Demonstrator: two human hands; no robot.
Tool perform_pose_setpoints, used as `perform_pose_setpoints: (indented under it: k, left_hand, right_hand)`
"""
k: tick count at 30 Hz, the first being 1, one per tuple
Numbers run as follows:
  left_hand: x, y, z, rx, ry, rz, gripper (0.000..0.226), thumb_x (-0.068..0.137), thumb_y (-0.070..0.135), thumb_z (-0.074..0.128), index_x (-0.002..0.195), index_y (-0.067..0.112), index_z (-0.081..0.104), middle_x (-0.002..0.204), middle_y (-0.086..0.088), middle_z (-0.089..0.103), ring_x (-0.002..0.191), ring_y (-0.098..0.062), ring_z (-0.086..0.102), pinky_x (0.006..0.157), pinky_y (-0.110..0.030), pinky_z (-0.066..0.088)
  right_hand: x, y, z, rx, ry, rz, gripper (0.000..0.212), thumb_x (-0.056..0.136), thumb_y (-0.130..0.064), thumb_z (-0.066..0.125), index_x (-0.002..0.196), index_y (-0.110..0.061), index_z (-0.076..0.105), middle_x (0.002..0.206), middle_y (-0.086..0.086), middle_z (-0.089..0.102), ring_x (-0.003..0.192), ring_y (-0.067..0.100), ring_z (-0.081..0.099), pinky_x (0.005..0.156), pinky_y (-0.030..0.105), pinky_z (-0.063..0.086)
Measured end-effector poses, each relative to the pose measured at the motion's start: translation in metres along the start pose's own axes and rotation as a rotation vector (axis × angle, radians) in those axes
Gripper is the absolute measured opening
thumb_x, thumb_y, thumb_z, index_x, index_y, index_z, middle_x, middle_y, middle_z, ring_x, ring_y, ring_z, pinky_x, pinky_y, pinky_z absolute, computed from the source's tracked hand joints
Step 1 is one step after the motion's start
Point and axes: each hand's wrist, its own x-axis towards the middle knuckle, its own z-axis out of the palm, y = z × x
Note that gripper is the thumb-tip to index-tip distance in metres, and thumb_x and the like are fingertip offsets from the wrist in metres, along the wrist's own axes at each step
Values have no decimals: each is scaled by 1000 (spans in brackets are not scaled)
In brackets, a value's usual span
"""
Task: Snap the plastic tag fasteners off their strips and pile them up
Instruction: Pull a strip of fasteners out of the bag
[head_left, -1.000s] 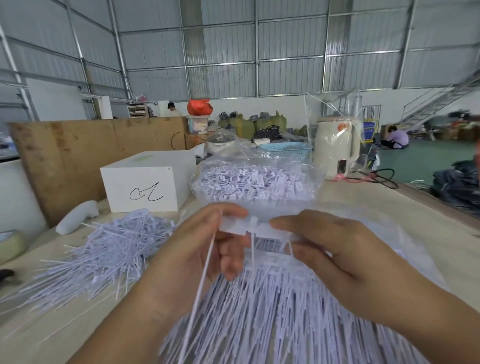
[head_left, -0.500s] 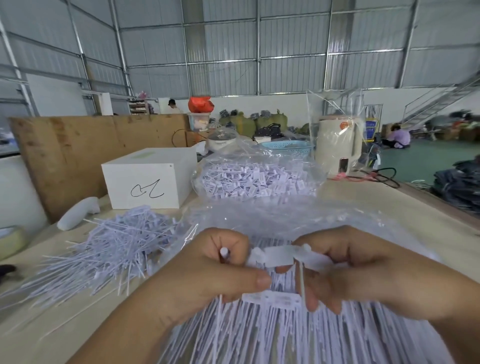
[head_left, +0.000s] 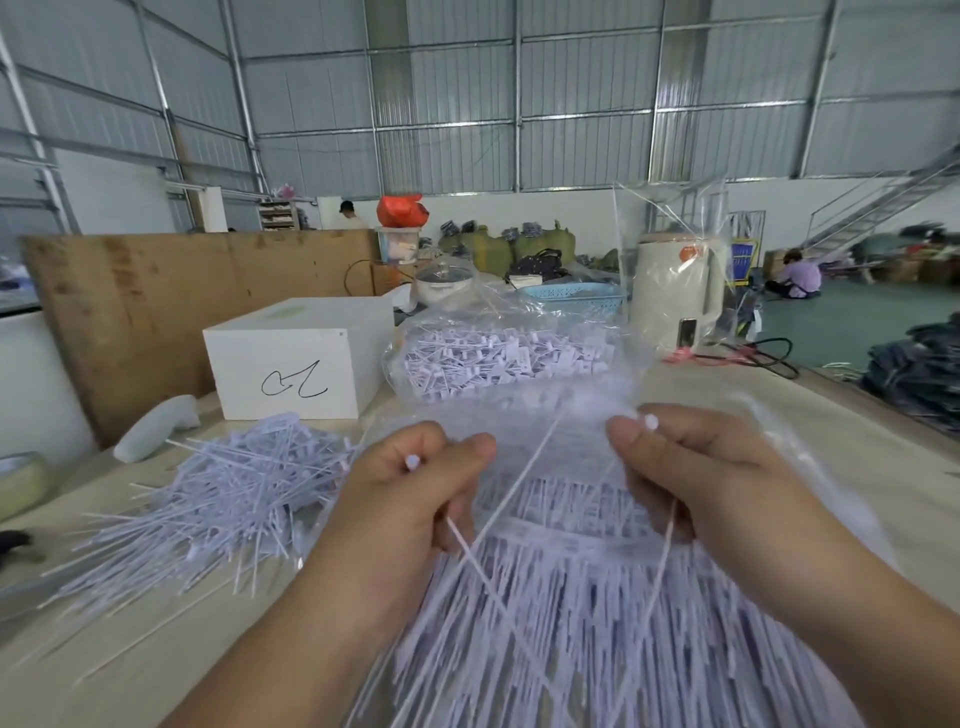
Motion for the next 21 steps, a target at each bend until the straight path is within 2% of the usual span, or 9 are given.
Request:
perform_pose_setpoints:
  k: [3, 5, 6, 8, 10, 12, 17, 19, 21]
  left_hand:
    - [-6, -3, 2, -84, -263, -81, 28, 63, 33, 85, 68, 17, 63, 41, 1, 39, 35, -11, 33, 41, -19, 27]
    - [-9, -1, 2, -119, -461, -137, 46, 59, 45, 88, 93, 19, 70, 45, 4, 44, 38, -9, 36, 45, -20, 28]
    - [-11, 0, 2, -102, -540, -143, 51, 61, 46, 88, 102, 21, 69, 48, 6, 48, 40, -7, 39, 46, -19, 30]
    - [-12, 1, 3, -14, -619, -116, 40, 68, 40, 85, 101, 23, 70, 52, 9, 51, 41, -4, 42, 46, -18, 31]
    - [-12, 1, 6, 55, -582, -100, 18, 73, 32, 79, 87, 23, 71, 50, 5, 47, 40, -5, 40, 47, -18, 30]
    - [-13, 2, 6, 51, -534, -104, 9, 73, 29, 73, 77, 21, 69, 52, -5, 44, 39, -7, 36, 47, -18, 29]
    - [-15, 2, 6, 20, -511, -76, 31, 67, 34, 83, 61, 23, 55, 46, 3, 42, 39, -10, 37, 46, -20, 28]
    - [-14, -3, 12, 21, -403, -35, 33, 67, 29, 80, 57, 25, 49, 46, 5, 40, 39, -9, 36, 45, -20, 30]
    - [-12, -10, 16, 41, -250, 26, 36, 65, 30, 79, 56, 24, 44, 47, 6, 38, 42, -9, 35, 46, -21, 32]
  right_hand:
    - [-4, 0, 6, 54, -338, -42, 42, 81, -48, 64, 53, -21, 48, 52, -1, 33, 46, 12, 29, 47, 22, 25]
    - [-5, 0, 9, 98, -427, -12, 40, 82, -42, 65, 54, -20, 47, 51, -3, 30, 46, 12, 25, 47, 23, 22]
    - [-4, 0, 9, 110, -448, 1, 43, 83, -39, 66, 55, -13, 47, 51, -2, 28, 46, 13, 23, 47, 23, 21]
    - [-2, 0, 8, 100, -467, 23, 55, 82, -39, 67, 64, 8, 46, 52, 0, 25, 47, 14, 21, 48, 24, 20]
    - [-1, 0, 8, 65, -463, 19, 62, 84, -37, 68, 72, 19, 44, 53, -3, 23, 47, 12, 20, 48, 22, 19]
    - [-1, 0, 10, 41, -449, 8, 58, 86, -34, 65, 70, 17, 41, 53, -6, 22, 47, 10, 20, 48, 20, 20]
    - [-2, 0, 15, 25, -391, 28, 58, 82, -40, 66, 66, 9, 37, 55, -1, 22, 49, 12, 21, 47, 21, 20]
    - [-3, 1, 20, -54, -307, 18, 53, 81, -44, 64, 65, 2, 43, 55, -1, 26, 50, 12, 25, 48, 23, 22]
    - [-2, 2, 24, -68, -162, 16, 47, 87, -49, 63, 66, -7, 58, 48, -10, 36, 43, 5, 34, 45, 16, 29]
